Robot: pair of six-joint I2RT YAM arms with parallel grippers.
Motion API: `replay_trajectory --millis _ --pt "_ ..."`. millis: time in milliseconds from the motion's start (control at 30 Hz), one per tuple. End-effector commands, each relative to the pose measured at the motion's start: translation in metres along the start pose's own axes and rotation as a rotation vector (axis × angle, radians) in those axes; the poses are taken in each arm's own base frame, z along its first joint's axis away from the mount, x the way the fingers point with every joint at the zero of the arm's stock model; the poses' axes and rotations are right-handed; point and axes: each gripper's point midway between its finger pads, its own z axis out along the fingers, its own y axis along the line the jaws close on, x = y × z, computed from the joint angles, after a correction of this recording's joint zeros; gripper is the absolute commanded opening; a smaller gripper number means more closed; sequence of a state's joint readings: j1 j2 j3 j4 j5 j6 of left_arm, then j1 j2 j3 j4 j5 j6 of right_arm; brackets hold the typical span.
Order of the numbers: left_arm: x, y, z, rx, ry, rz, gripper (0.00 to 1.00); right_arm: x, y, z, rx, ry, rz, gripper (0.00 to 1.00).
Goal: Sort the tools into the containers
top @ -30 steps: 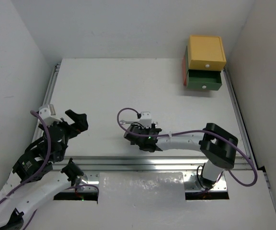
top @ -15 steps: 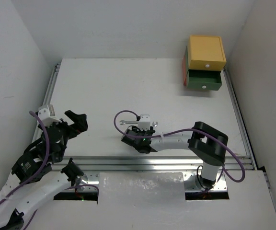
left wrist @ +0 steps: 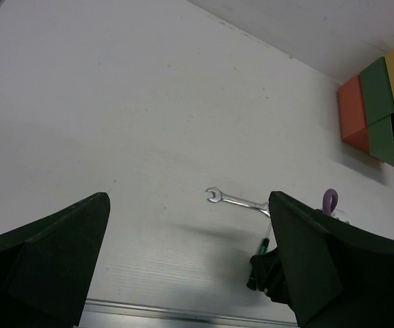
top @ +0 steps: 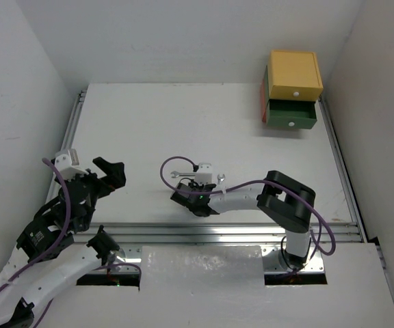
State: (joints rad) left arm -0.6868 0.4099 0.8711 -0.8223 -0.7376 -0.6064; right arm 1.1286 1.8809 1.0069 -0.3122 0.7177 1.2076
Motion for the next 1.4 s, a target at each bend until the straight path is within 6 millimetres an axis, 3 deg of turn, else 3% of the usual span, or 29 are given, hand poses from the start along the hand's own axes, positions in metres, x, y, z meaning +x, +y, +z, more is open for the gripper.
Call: replay_trajectory --millis 0,167,367,400,433,467,500,600,633,667,700,767,800,867,900,967,1000,1033,1100,1133,1200,1267,1300,1367 --pt "-0.014 -0.008 -0.002 0.032 -0.038 -0.031 1.00 0.004 0.010 0.006 -0.011 0.021 0.014 0.27" --pt "-0.014 -0.008 -0.003 0.035 -0.042 -0.034 1.00 0.004 0.011 0.003 -0.032 0.026 0.043 0.17" --pt "-0.014 -0.007 -0.003 0.037 -0.042 -0.033 1.00 -0.015 0.012 -0.022 -0.129 -0.009 0.108 0.14" --pt "-0.015 -0.007 -0.003 0.037 -0.043 -0.036 1.00 -0.026 0.014 -0.034 -0.165 -0.024 0.141 0.13" --pt "-0.015 -0.007 -0.004 0.037 -0.044 -0.035 1.00 -0.033 0.017 -0.040 -0.195 -0.043 0.165 0.06" --pt "-0.015 -0.007 -0.004 0.037 -0.044 -0.037 1.00 -0.033 0.011 -0.043 -0.204 -0.048 0.169 0.03" --pt "-0.015 -0.007 -0.004 0.038 -0.045 -0.036 1.00 -0.051 0.017 -0.058 -0.266 -0.084 0.223 0.00" --pt "-0.016 -0.007 -0.004 0.038 -0.048 -0.040 1.00 -0.076 0.016 -0.070 -0.349 -0.138 0.286 0.00" --pt "-0.016 -0.006 -0.004 0.038 -0.050 -0.041 1.00 -0.099 0.005 -0.073 -0.354 -0.169 0.348 0.00" --pt "-0.017 -0.006 -0.005 0.039 -0.051 -0.045 1.00 -0.108 -0.002 -0.070 -0.357 -0.166 0.381 0.00" --pt "-0.016 -0.006 -0.004 0.035 -0.049 -0.042 1.00 -0.138 -0.022 -0.059 -0.334 -0.203 0.494 0.00" --pt "-0.016 -0.006 -0.005 0.038 -0.050 -0.042 1.00 -0.170 -0.050 -0.051 -0.320 -0.242 0.633 0.00" --pt "-0.016 -0.006 -0.005 0.039 -0.048 -0.043 1.00 -0.199 -0.081 -0.041 -0.266 -0.313 0.746 0.00" --pt "-0.016 -0.006 -0.005 0.039 -0.049 -0.044 1.00 -0.236 -0.115 -0.039 -0.177 -0.421 0.858 0.00" --pt "-0.016 -0.006 -0.005 0.039 -0.048 -0.043 1.00 -0.255 -0.150 -0.034 -0.073 -0.499 0.937 0.00" --pt "-0.016 -0.006 -0.005 0.039 -0.048 -0.043 1.00 -0.290 -0.175 -0.038 -0.006 -0.593 1.016 0.00" --pt "-0.016 -0.006 -0.005 0.038 -0.048 -0.041 1.00 -0.300 -0.203 -0.033 0.063 -0.619 1.082 0.00" --pt "-0.016 -0.006 -0.005 0.040 -0.048 -0.042 1.00 -0.324 -0.210 -0.040 0.058 -0.645 1.114 0.00" --pt "-0.016 -0.007 -0.005 0.042 -0.048 -0.044 1.00 -0.337 -0.242 -0.028 0.117 -0.645 1.182 0.00" --pt "-0.016 -0.007 -0.005 0.042 -0.048 -0.043 1.00 -0.355 -0.249 -0.033 0.108 -0.662 1.229 0.00" --pt "-0.016 -0.007 -0.005 0.045 -0.047 -0.042 1.00 -0.354 -0.277 -0.010 0.181 -0.625 1.308 0.00" --pt "-0.015 -0.008 -0.004 0.045 -0.047 -0.041 1.00 -0.364 -0.284 0.002 0.162 -0.593 1.362 0.00" --pt "-0.014 -0.008 -0.004 0.045 -0.044 -0.038 1.00 -0.362 -0.297 0.017 0.177 -0.581 1.394 0.00" --pt "-0.013 -0.008 -0.003 0.042 -0.041 -0.033 1.00 -0.376 -0.306 0.025 0.134 -0.586 1.411 0.00"
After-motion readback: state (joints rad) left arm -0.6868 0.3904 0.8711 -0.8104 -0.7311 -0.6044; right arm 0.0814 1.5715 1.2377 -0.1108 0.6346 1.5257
